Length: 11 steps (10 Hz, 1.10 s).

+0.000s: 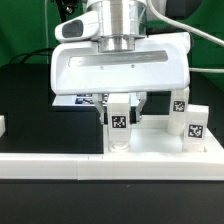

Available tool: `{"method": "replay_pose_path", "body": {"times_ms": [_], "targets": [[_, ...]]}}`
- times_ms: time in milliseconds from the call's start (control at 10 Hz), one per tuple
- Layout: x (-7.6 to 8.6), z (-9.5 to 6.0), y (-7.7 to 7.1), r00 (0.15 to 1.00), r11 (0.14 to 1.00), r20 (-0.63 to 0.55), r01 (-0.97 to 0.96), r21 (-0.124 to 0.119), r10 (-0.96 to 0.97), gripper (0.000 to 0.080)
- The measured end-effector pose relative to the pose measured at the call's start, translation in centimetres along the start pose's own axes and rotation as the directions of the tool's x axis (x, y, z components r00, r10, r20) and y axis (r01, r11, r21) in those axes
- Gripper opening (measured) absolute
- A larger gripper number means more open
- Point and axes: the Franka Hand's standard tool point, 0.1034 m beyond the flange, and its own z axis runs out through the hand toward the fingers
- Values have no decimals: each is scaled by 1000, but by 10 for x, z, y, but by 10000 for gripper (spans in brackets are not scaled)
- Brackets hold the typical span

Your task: Assemble square table

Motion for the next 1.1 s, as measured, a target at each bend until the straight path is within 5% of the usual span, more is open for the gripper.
{"method": "replay_pose_path", "body": {"times_ms": [400,600,1100], "targets": [[-6,0,0,999,1000,-47,4,-18,-4,293],[-6,0,0,999,1000,-46,4,-18,-5,606],[-6,0,0,999,1000,-46,4,-18,-5,648]]}}
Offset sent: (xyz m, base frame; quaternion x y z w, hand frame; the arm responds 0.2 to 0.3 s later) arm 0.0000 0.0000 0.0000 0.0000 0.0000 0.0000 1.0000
